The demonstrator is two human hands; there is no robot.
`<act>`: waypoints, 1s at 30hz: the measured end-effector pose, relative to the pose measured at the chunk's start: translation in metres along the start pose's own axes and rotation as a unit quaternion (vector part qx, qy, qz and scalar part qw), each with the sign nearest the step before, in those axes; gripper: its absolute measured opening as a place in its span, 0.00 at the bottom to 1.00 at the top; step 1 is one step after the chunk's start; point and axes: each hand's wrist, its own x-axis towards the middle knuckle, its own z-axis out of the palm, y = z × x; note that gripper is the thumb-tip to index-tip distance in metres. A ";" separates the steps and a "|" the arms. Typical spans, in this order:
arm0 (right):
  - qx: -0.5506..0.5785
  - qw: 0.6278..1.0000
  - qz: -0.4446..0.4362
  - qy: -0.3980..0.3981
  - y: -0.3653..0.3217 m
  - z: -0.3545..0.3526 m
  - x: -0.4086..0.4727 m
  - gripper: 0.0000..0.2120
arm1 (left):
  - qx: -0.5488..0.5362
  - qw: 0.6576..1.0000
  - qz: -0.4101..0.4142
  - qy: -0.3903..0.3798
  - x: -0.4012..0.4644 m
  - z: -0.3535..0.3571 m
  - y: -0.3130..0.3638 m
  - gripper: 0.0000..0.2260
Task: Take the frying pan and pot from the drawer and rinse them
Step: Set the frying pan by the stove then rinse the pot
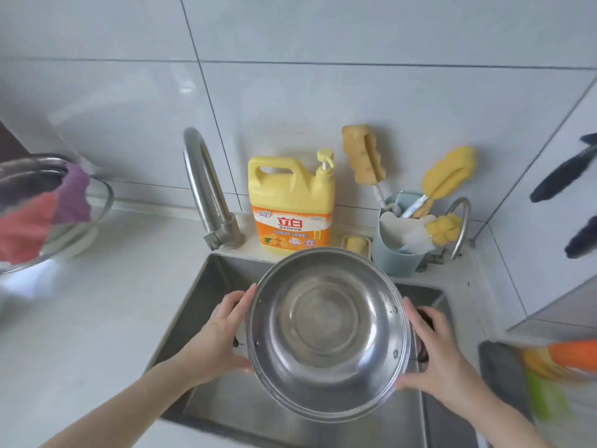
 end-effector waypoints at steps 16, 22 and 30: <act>-0.188 0.738 -0.409 0.502 -0.128 -0.171 -0.013 0.28 | 0.257 0.746 0.285 0.544 -0.002 -0.159 0.140 0.52; -0.242 0.708 -0.390 0.537 -0.161 -0.203 -0.015 0.31 | 0.317 0.686 0.313 0.575 -0.004 -0.196 0.158 0.59; -0.261 0.701 -0.401 0.528 -0.184 -0.213 -0.023 0.28 | 0.308 0.670 0.322 0.593 -0.009 -0.212 0.171 0.57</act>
